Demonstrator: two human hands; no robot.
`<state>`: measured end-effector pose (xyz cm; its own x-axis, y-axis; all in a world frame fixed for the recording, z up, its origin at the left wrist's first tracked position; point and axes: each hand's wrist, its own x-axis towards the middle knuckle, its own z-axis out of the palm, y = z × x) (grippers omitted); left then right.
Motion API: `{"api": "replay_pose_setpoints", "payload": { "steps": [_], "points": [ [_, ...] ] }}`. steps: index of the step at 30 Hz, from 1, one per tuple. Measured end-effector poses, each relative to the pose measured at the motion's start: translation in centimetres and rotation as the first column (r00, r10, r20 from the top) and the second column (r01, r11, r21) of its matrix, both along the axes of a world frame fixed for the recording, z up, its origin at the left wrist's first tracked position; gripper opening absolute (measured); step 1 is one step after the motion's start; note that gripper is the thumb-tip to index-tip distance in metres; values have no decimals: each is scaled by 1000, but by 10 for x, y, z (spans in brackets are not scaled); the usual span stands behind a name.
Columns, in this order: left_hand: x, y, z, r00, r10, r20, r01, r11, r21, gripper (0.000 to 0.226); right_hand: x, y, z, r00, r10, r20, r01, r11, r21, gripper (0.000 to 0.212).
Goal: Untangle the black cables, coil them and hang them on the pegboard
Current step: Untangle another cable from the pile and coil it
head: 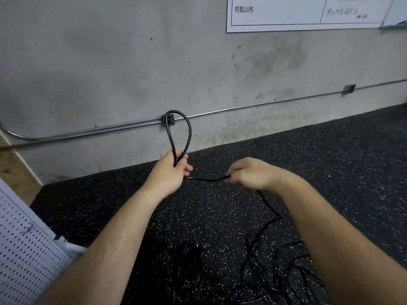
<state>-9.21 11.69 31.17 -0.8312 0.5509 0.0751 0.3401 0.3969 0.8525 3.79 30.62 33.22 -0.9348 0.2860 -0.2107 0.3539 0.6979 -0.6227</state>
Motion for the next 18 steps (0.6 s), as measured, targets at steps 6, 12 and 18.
{"api": "replay_pose_setpoints", "payload": {
  "steps": [6, 12, 18],
  "points": [
    [-8, 3, -11, 997, -16, -73, 10, 996, -89, 22, 6, -1, 17, 988, 142, -63, -137, 988, 77, 18],
    [-2, 4, -9, 986, -36, -165, 14, 991, -134, 37, 13, 0, 27, 977, 110, -182, -116, 993, -25, 19],
    [5, 2, -9, 963, -116, -241, 95, 991, -98, 34, 13, -7, 31, 944, 94, -315, -113, 993, -42, 16]
  ]
}}
